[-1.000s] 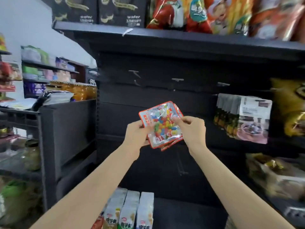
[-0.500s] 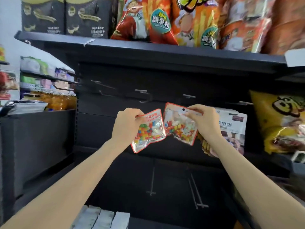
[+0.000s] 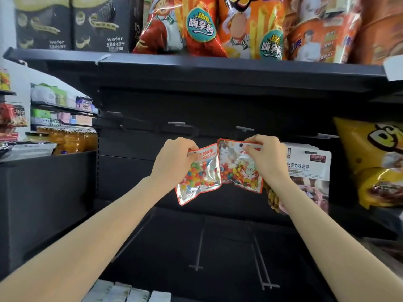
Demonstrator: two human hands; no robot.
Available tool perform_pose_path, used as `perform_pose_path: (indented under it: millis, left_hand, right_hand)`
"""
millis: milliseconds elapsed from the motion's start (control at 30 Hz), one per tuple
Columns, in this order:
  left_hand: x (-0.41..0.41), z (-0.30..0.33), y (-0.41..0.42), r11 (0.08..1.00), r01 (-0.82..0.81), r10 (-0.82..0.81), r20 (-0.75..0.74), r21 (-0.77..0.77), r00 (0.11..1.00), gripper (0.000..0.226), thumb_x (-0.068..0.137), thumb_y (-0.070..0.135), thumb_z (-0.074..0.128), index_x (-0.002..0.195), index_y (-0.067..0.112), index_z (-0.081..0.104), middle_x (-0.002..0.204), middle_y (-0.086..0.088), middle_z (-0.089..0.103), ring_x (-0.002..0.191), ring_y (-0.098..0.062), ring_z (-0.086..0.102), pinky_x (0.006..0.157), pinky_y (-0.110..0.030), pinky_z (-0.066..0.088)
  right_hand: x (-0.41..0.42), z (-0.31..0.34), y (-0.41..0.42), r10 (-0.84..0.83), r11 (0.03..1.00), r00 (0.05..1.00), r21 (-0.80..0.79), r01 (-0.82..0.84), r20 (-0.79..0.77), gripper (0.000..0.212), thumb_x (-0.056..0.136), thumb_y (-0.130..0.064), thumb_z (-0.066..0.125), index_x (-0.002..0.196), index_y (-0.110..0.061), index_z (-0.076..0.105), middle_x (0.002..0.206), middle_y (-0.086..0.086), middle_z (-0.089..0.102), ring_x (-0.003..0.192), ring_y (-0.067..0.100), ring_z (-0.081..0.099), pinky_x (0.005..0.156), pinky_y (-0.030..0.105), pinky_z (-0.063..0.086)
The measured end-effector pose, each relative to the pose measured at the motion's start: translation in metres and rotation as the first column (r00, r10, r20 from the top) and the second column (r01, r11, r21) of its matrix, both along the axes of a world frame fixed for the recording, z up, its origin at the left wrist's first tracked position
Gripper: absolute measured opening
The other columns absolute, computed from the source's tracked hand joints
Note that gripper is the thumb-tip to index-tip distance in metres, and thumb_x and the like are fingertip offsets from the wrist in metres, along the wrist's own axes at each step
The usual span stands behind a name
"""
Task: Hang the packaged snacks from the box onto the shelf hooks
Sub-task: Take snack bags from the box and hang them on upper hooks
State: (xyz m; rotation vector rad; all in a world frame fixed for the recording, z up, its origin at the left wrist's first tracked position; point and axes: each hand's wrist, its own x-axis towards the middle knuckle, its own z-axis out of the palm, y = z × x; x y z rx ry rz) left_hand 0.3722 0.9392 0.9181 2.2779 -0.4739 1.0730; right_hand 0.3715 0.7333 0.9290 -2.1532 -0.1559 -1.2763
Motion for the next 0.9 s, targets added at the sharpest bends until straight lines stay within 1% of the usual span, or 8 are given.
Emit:
perform_pose_path:
  millis: [133,233,333,400,467,633,800,900]
  left_hand:
    - [0.002,-0.002,-0.006,0.999,-0.001,0.001,-0.015,0.037,1.000,0.018,0.095,0.025,0.053,0.103,0.017,0.068,0.101,-0.001,0.065,0.091,-0.014,0.061,0.075,-0.027,0.050]
    - [0.005,-0.001,-0.008,0.999,-0.004,0.005,-0.022,0.051,1.000,0.018,0.095,0.025,0.054,0.104,0.017,0.067,0.101,-0.001,0.066,0.093,-0.015,0.062,0.076,-0.025,0.048]
    - [0.010,-0.001,-0.009,1.000,-0.006,0.006,-0.034,0.028,0.999,0.016,0.094,0.025,0.055,0.103,0.017,0.065,0.101,-0.002,0.065,0.088,-0.013,0.062,0.074,-0.026,0.051]
    - [0.013,-0.001,-0.011,1.000,0.000,0.000,-0.038,-0.013,0.999,0.009,0.092,0.025,0.057,0.098,0.019,0.060,0.099,-0.002,0.063,0.084,-0.013,0.062,0.072,-0.027,0.053]
    - [0.016,0.000,-0.013,1.000,-0.003,0.002,-0.044,-0.030,0.999,0.006,0.093,0.024,0.057,0.095,0.019,0.056,0.097,-0.002,0.059,0.083,-0.013,0.060,0.073,-0.029,0.054]
    - [0.023,-0.001,-0.016,1.000,0.008,-0.009,-0.050,-0.012,0.999,0.006,0.094,0.023,0.055,0.096,0.017,0.057,0.091,0.002,0.061,0.082,-0.012,0.062,0.070,-0.026,0.053]
    - [0.030,0.000,-0.015,0.999,0.050,-0.050,-0.067,-0.001,0.996,0.006,0.094,0.023,0.055,0.095,0.019,0.059,0.093,0.004,0.064,0.080,-0.010,0.064,0.066,-0.020,0.052]
    - [0.029,0.000,-0.014,0.992,0.125,-0.124,-0.092,0.011,0.988,0.003,0.092,0.025,0.058,0.088,0.025,0.059,0.095,0.005,0.066,0.080,-0.009,0.064,0.067,-0.021,0.053]
  right_hand:
    - [0.005,0.001,-0.002,-0.009,0.999,0.999,-0.049,0.010,0.033,0.015,0.091,-0.018,0.060,0.102,-0.016,0.070,0.102,0.001,0.067,0.088,0.010,0.058,0.054,0.013,0.038]
    - [0.010,0.001,0.000,-0.016,0.998,1.000,-0.056,0.017,0.025,0.018,0.091,-0.017,0.061,0.107,-0.015,0.068,0.104,0.002,0.066,0.085,0.007,0.055,0.056,0.013,0.038]
    - [0.024,0.002,0.003,-0.052,0.996,0.998,-0.068,0.054,0.042,0.026,0.090,-0.010,0.061,0.116,-0.014,0.061,0.110,0.003,0.062,0.091,0.012,0.058,0.066,0.018,0.043]
    - [0.038,0.001,0.004,-0.067,0.995,0.996,-0.077,0.070,0.051,0.024,0.089,-0.004,0.059,0.112,-0.011,0.061,0.113,0.007,0.058,0.098,0.020,0.059,0.074,0.026,0.048]
    - [0.056,-0.001,0.006,-0.105,0.993,0.994,-0.054,0.106,0.009,0.023,0.088,-0.001,0.057,0.109,-0.009,0.062,0.117,0.010,0.054,0.104,0.025,0.057,0.080,0.030,0.047]
    - [0.111,0.001,-0.002,-0.095,0.991,0.971,0.074,0.113,-0.217,0.032,0.090,-0.001,0.055,0.123,-0.002,0.058,0.133,0.018,0.049,0.122,0.032,0.048,0.100,0.033,0.040]
    - [0.146,0.003,-0.006,-0.054,0.990,0.942,0.107,0.094,-0.332,0.044,0.094,-0.018,0.055,0.133,0.000,0.049,0.140,0.018,0.045,0.128,0.032,0.042,0.107,0.029,0.029]
    - [0.133,0.003,-0.007,0.020,0.988,0.938,0.151,0.035,-0.346,0.038,0.093,-0.007,0.052,0.130,0.001,0.050,0.139,0.017,0.043,0.128,0.031,0.040,0.100,0.023,0.029]
